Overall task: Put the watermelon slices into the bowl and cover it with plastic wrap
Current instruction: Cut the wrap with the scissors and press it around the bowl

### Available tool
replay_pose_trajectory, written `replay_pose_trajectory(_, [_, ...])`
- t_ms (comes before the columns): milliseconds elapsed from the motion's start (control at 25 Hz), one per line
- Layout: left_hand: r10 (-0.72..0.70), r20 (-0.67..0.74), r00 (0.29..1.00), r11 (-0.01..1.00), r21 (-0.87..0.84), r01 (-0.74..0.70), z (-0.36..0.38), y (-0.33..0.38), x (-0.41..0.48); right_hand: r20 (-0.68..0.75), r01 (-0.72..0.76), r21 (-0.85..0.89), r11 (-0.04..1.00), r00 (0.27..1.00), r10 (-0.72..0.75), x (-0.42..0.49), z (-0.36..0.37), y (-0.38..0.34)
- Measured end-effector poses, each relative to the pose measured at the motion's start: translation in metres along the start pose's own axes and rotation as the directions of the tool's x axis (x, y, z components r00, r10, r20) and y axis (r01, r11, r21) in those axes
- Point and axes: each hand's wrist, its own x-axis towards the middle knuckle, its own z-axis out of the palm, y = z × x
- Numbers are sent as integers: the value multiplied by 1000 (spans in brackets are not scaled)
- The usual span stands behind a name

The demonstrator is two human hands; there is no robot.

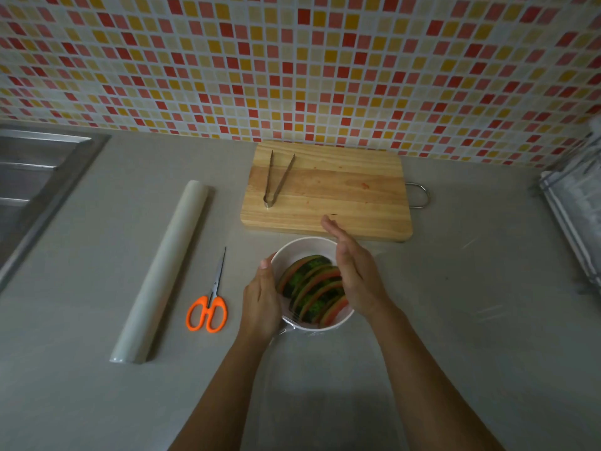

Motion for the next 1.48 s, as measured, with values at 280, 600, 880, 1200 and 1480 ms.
replay_pose_trajectory(280, [10,1,1000,1000,21,-10,1,2,-3,-101,-268,10,963,958,268,5,5,9])
replay_pose_trajectory(600, [7,-1,1000,997,79,-7,0,-1,-2,-76,-564,353,747,778,623,19,9,13])
replay_pose_trajectory(880, [16,-23,1000,999,42,-15,2,1,-2,126,-526,717,457,743,658,7,-1,22])
replay_pose_trajectory(1200, [-33,-5,999,999,16,33,1,0,-1,-246,-303,617,726,802,544,-22,18,26])
replay_pose_trajectory(1480, [-53,-28,998,999,2,53,4,-5,1,-151,-379,750,542,700,698,-22,34,26])
